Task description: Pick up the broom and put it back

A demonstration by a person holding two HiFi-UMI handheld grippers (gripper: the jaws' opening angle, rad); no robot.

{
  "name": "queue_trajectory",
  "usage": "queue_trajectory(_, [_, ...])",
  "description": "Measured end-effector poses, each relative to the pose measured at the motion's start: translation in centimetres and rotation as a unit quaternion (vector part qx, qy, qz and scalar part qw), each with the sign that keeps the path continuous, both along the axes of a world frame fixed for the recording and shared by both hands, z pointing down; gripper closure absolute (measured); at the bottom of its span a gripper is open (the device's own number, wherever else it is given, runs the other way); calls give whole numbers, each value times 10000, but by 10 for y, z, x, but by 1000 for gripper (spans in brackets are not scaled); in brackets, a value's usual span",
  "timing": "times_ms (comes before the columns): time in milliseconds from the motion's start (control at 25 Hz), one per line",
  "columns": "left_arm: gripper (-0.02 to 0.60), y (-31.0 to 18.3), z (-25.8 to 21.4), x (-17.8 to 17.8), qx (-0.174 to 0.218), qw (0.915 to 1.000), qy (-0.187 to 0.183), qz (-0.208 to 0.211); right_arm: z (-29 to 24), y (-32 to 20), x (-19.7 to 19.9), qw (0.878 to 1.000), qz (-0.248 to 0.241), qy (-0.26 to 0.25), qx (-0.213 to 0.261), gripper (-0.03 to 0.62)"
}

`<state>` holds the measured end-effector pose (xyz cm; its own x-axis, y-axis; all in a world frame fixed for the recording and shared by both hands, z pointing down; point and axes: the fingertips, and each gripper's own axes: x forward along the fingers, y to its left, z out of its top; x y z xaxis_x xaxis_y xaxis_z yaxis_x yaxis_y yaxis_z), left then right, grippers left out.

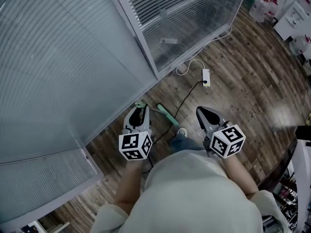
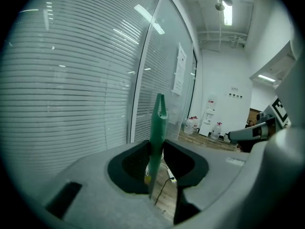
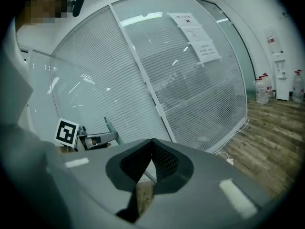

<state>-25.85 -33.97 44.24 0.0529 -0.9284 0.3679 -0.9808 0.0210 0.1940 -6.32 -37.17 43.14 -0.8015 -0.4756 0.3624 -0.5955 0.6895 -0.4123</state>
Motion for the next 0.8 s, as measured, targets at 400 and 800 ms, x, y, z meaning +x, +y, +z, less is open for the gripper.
queue_trajectory(400, [486, -59, 27, -50, -147, 9987, -52, -494, 10, -51, -14, 9997, -26, 99, -237, 588])
queue_trajectory(800, [486, -116, 83, -78, -370, 9974, 49, -617, 30, -72, -17, 9983, 193, 327, -434, 588])
